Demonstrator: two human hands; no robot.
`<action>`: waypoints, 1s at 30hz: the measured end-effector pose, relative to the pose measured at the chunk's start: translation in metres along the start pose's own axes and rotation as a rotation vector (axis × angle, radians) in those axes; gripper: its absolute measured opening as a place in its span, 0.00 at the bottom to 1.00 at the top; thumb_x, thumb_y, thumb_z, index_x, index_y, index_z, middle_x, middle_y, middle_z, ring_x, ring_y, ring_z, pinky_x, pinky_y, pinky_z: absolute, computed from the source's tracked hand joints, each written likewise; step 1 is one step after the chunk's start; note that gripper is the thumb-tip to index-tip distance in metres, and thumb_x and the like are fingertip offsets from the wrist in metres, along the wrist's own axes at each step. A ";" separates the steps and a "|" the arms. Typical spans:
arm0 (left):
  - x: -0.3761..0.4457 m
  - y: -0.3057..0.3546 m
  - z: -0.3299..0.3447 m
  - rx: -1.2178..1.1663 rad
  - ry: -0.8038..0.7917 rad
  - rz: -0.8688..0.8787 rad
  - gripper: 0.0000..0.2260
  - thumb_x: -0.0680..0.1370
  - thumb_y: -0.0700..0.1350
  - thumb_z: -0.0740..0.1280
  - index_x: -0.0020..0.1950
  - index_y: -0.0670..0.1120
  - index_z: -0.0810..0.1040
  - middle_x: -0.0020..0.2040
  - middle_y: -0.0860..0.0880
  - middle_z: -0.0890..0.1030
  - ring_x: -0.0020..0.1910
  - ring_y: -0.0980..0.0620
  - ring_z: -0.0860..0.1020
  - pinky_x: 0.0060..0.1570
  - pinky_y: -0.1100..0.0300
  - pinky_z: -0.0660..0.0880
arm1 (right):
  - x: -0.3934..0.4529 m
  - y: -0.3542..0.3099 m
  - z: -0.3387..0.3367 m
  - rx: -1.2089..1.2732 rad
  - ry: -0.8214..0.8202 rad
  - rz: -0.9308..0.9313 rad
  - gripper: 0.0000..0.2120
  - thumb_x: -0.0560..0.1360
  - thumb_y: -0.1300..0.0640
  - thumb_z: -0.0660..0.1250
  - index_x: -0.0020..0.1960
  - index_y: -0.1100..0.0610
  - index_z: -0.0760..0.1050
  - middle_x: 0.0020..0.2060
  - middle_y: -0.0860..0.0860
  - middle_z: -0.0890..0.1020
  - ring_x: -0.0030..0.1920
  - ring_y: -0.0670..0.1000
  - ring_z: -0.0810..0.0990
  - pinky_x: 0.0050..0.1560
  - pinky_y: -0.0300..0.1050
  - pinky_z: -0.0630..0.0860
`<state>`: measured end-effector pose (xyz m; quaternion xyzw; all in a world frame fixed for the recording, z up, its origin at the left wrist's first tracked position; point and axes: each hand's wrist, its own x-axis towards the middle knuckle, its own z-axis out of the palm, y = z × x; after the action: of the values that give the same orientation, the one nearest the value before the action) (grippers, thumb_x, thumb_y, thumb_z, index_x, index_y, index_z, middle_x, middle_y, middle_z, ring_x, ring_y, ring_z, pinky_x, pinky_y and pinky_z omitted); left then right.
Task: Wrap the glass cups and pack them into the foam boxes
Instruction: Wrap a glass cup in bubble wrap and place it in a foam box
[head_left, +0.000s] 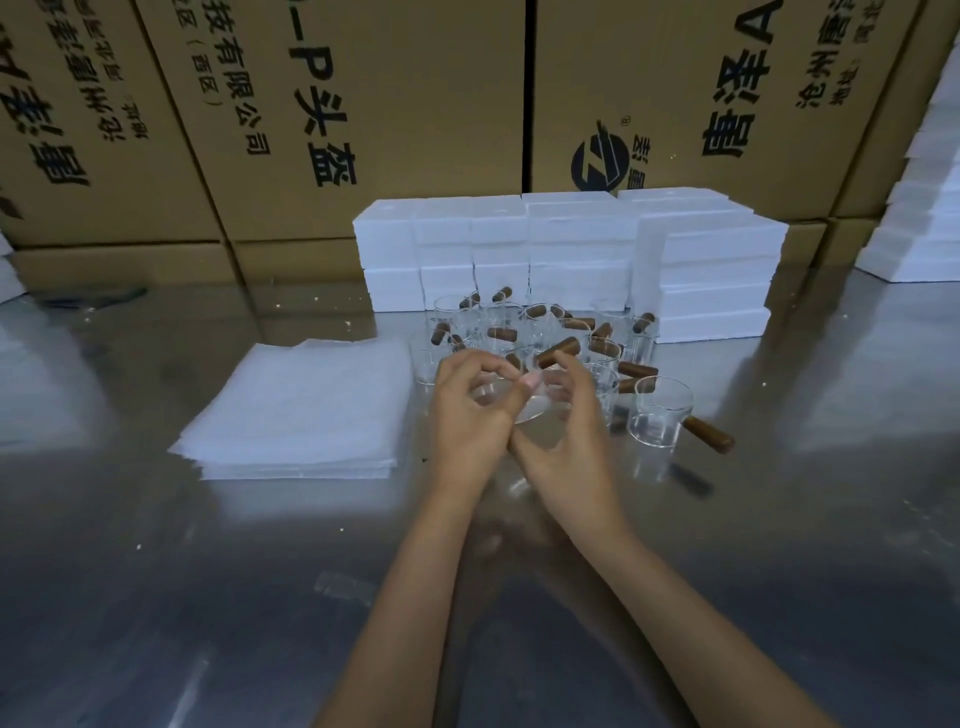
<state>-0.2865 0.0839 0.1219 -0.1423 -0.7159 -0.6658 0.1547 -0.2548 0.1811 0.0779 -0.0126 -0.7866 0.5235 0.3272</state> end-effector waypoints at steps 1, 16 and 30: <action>-0.002 0.007 0.000 -0.032 -0.029 0.002 0.09 0.72 0.41 0.78 0.41 0.50 0.79 0.57 0.54 0.76 0.56 0.55 0.79 0.55 0.65 0.76 | -0.001 -0.004 -0.002 -0.008 0.048 -0.017 0.36 0.68 0.43 0.73 0.71 0.42 0.61 0.62 0.41 0.74 0.63 0.43 0.74 0.62 0.47 0.75; -0.008 0.014 -0.021 -0.151 -0.320 -0.027 0.32 0.63 0.58 0.76 0.66 0.69 0.71 0.69 0.68 0.71 0.70 0.66 0.68 0.68 0.58 0.70 | 0.018 -0.037 -0.052 1.434 -0.272 0.565 0.33 0.66 0.55 0.68 0.68 0.68 0.68 0.53 0.67 0.77 0.51 0.60 0.80 0.57 0.48 0.79; -0.011 0.006 -0.010 0.260 -0.062 0.326 0.25 0.69 0.48 0.78 0.63 0.62 0.76 0.58 0.59 0.76 0.60 0.53 0.75 0.53 0.63 0.75 | 0.017 -0.028 -0.032 0.609 -0.165 0.368 0.30 0.63 0.42 0.77 0.62 0.46 0.75 0.53 0.51 0.83 0.53 0.49 0.82 0.54 0.41 0.76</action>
<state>-0.2738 0.0747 0.1232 -0.2557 -0.7677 -0.5291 0.2554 -0.2419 0.2004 0.1173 -0.0139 -0.6029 0.7832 0.1516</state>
